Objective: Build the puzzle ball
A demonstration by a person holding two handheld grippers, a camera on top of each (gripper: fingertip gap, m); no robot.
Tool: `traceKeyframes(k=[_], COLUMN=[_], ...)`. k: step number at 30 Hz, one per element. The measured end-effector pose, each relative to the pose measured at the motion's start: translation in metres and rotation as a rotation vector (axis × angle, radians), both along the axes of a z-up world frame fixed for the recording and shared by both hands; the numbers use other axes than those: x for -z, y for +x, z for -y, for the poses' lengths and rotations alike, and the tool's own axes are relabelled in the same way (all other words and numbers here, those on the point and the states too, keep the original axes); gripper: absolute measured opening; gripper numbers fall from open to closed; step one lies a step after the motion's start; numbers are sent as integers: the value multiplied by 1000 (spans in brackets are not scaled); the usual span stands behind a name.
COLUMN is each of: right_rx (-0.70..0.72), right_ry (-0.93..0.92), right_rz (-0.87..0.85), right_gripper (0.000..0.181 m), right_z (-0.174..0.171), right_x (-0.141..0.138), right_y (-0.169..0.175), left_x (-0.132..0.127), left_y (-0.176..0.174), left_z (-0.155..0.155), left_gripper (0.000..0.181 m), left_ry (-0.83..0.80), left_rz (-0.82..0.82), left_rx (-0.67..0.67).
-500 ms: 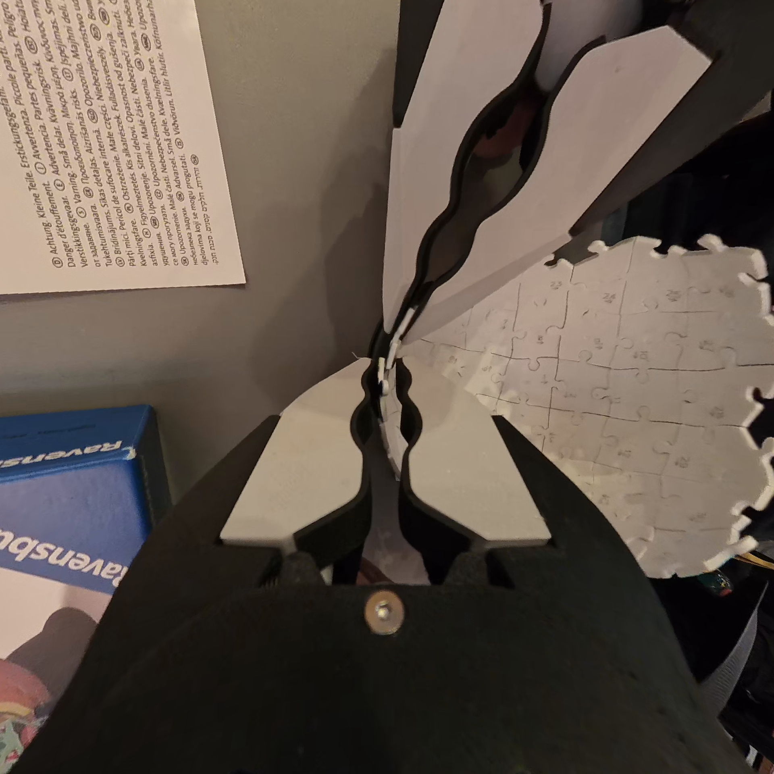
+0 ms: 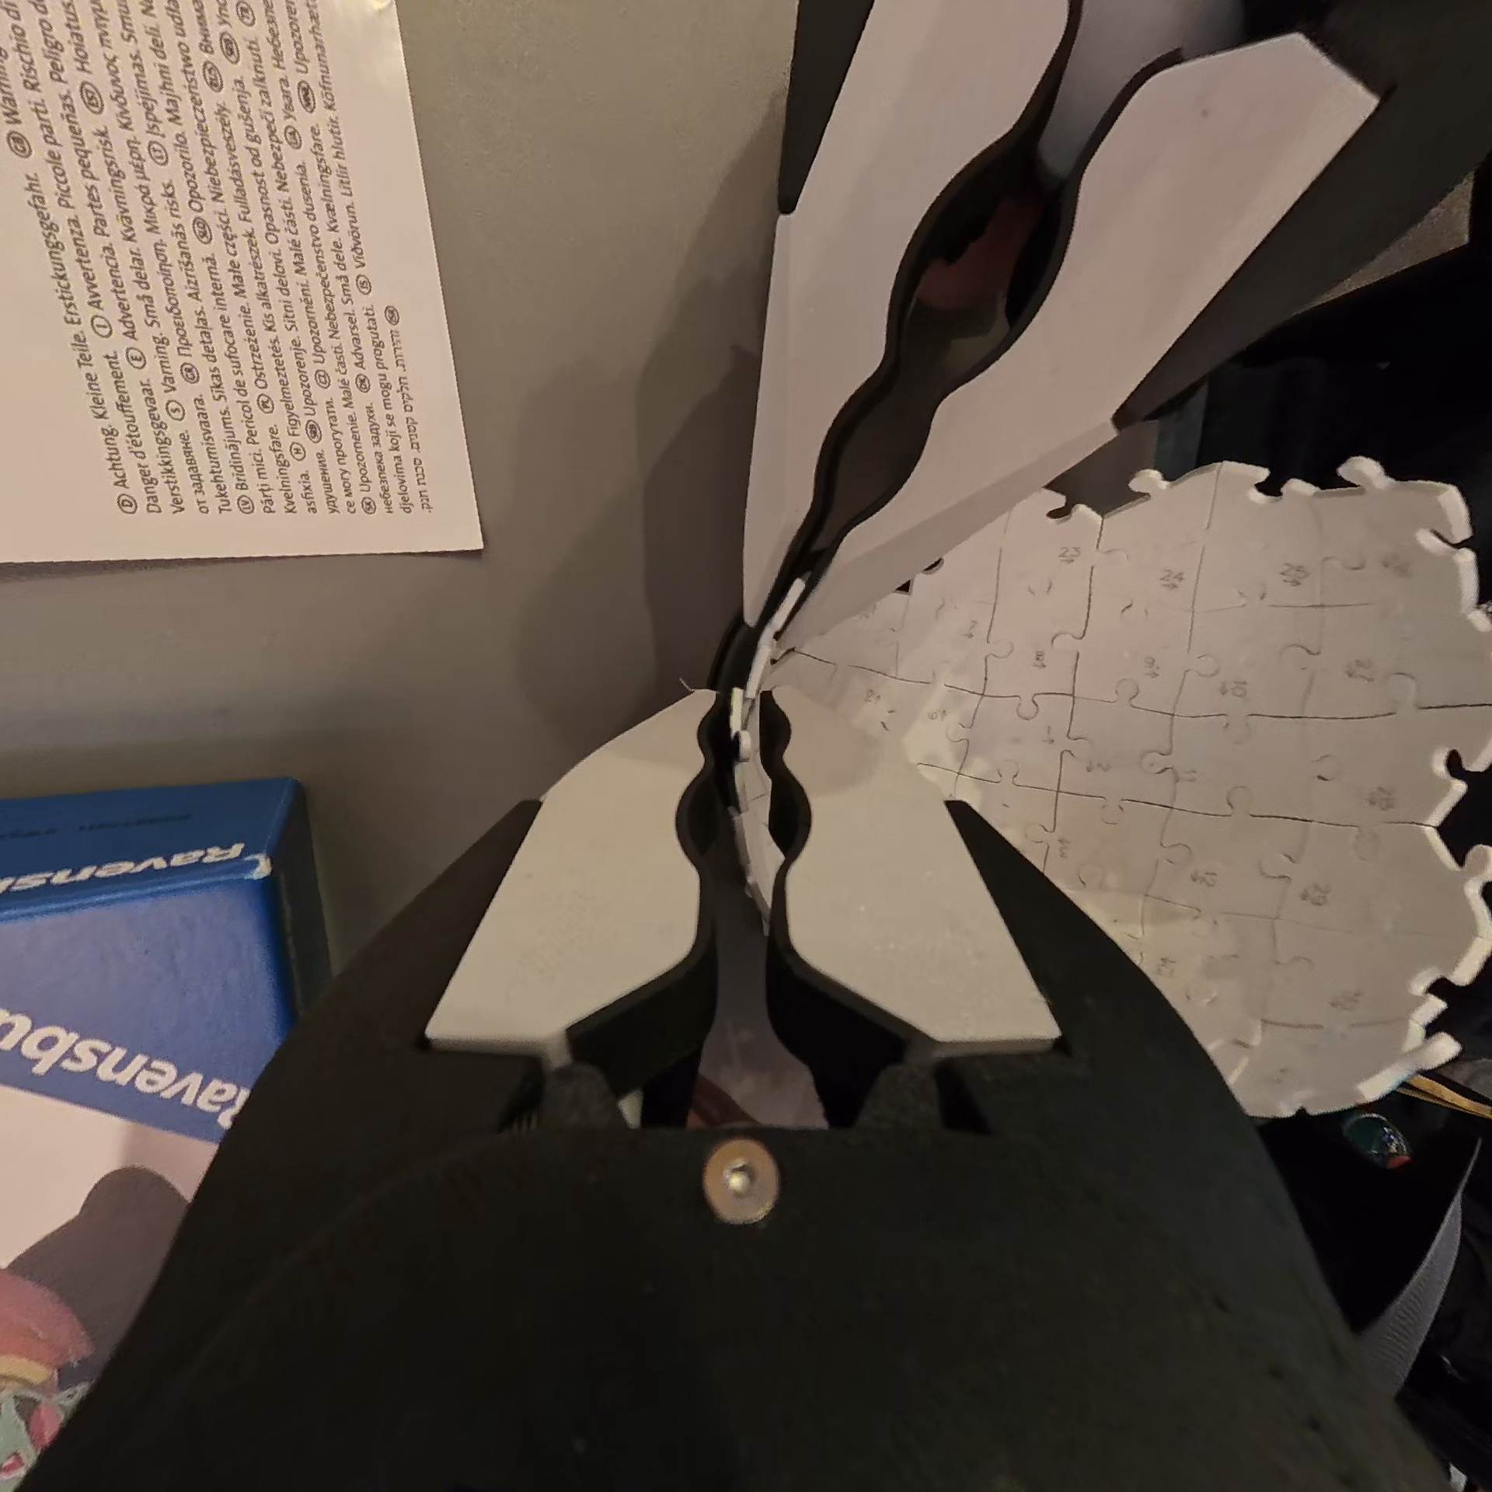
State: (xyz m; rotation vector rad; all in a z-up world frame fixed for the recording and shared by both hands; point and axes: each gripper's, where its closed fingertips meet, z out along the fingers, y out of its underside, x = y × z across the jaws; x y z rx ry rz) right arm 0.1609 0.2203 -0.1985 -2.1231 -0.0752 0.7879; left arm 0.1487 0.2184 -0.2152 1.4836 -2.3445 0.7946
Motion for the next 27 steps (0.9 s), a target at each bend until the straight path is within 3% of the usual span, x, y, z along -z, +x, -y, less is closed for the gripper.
traceKeyframes(k=[20,27], right_rx=[-41,-43], right_ry=[-47,-76], right_rz=[56,-15], right_gripper=[2,1], right_z=[2,1], right_x=[9,7], right_y=[-3,-7], left_x=[2,2], left_y=[-3,-6], left_z=[0,0], left_gripper=[5,7], left_ry=[2,-8], left_rz=[-19,-38], left_rx=[-4,-12])
